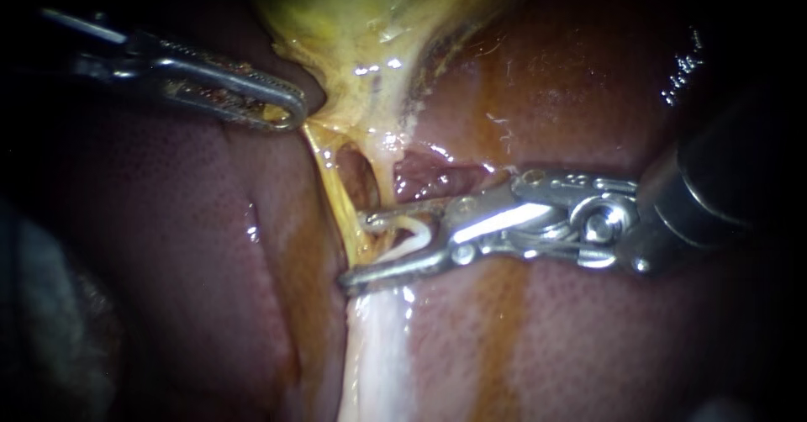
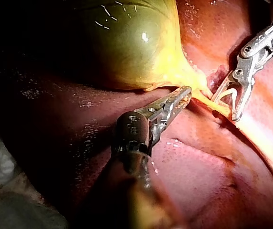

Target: Clipping first clip left tube

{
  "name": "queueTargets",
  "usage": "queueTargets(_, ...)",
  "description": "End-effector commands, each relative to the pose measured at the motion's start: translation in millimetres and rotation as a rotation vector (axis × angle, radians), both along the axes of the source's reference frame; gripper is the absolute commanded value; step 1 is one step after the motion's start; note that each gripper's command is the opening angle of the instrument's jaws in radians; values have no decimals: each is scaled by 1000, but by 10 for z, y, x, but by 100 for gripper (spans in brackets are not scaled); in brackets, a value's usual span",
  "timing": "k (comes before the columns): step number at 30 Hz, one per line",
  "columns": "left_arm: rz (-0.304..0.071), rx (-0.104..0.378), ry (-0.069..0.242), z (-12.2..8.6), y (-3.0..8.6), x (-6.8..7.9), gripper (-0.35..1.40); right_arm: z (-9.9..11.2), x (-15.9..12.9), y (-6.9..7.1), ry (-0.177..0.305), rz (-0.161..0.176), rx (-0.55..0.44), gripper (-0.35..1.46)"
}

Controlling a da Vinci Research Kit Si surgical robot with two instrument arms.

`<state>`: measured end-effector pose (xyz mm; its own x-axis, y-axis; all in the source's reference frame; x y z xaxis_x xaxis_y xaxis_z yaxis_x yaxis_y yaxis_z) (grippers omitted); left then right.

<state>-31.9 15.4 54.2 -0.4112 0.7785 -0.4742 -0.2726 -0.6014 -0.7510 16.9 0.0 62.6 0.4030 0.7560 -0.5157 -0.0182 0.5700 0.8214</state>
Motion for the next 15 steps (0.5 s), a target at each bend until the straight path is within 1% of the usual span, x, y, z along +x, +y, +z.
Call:
queueTargets(1,0,0,0,0,0,0,-35,-1,3,0,15,1,6,49)
queueTargets(4,-1,0,0,0,0,-1,-35,-2,12,-1,35,5,11,49)
queueTargets(10,-1,0,1,0,0,-2,-35,-5,30,-3,74,-13,18,48)
queueTargets(15,-1,0,1,1,0,-2,-35,-10,40,-7,84,-16,20,48)
